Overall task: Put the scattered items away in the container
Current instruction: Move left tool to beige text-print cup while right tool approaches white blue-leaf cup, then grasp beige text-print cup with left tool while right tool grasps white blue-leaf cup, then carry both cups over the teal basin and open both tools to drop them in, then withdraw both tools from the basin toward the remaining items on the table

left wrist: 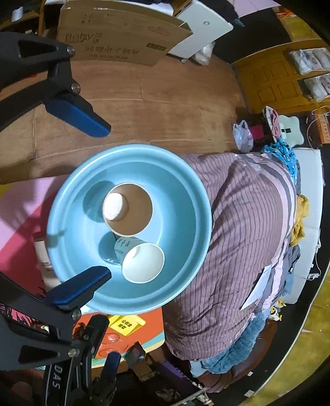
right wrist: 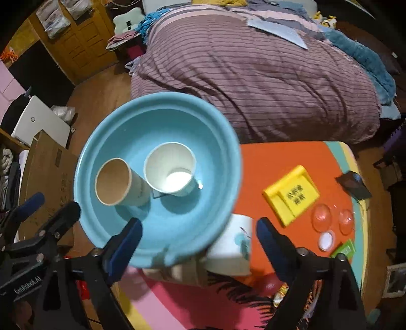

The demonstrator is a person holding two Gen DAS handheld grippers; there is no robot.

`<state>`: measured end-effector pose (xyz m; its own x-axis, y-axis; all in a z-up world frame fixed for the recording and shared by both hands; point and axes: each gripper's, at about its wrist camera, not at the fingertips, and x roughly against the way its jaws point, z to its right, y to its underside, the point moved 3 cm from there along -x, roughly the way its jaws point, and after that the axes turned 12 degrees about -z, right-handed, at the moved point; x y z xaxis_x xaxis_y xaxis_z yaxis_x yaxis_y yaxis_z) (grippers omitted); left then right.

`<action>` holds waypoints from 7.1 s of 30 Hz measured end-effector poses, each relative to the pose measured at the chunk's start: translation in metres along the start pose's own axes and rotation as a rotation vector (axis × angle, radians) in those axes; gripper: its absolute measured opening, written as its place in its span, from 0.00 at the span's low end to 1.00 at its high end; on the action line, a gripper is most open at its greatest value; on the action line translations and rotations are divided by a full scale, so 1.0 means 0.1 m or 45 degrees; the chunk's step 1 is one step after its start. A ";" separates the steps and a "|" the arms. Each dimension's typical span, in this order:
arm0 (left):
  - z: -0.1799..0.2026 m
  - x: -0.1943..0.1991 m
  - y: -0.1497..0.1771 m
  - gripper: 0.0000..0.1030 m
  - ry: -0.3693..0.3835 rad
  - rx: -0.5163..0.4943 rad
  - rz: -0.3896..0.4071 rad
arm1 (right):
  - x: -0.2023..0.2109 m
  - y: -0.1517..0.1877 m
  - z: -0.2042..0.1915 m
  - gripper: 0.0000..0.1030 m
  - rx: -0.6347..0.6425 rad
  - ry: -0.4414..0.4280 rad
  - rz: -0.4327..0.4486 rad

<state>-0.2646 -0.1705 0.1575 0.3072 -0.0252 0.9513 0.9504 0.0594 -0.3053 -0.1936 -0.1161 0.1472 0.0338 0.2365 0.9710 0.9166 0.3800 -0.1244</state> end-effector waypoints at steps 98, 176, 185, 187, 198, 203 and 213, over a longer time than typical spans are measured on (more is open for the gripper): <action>1.12 -0.81 1.16 0.02 -0.342 0.205 -0.093 | -0.92 0.80 0.88 0.04 0.164 0.005 0.201; 0.01 0.01 -0.39 0.74 0.024 0.024 -0.219 | 0.21 -0.75 0.65 0.57 -0.603 -0.055 0.059; 0.29 0.21 -0.12 0.85 -0.024 -0.039 -0.165 | 0.28 -0.34 0.49 0.60 -0.669 -0.061 0.122; 0.37 0.23 -0.03 0.86 -0.025 -0.048 -0.170 | 0.29 -0.23 0.45 0.62 -0.690 -0.068 0.139; 0.78 0.31 0.49 0.86 0.009 -0.055 -0.102 | 0.18 0.49 0.30 0.68 -0.796 -0.117 0.195; 0.99 0.28 0.80 0.86 0.044 -0.049 -0.061 | 0.00 0.93 0.31 0.72 -0.891 -0.106 0.202; 1.58 -0.09 1.21 0.88 0.076 -0.170 -0.129 | -0.45 1.63 0.28 0.72 -1.046 -0.149 0.182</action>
<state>-0.1601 -0.0054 0.1182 0.2080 -0.0836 0.9745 0.9735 -0.0791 -0.2146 -0.0571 -0.0399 0.0778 0.1715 0.3411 0.9242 0.9066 -0.4219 -0.0125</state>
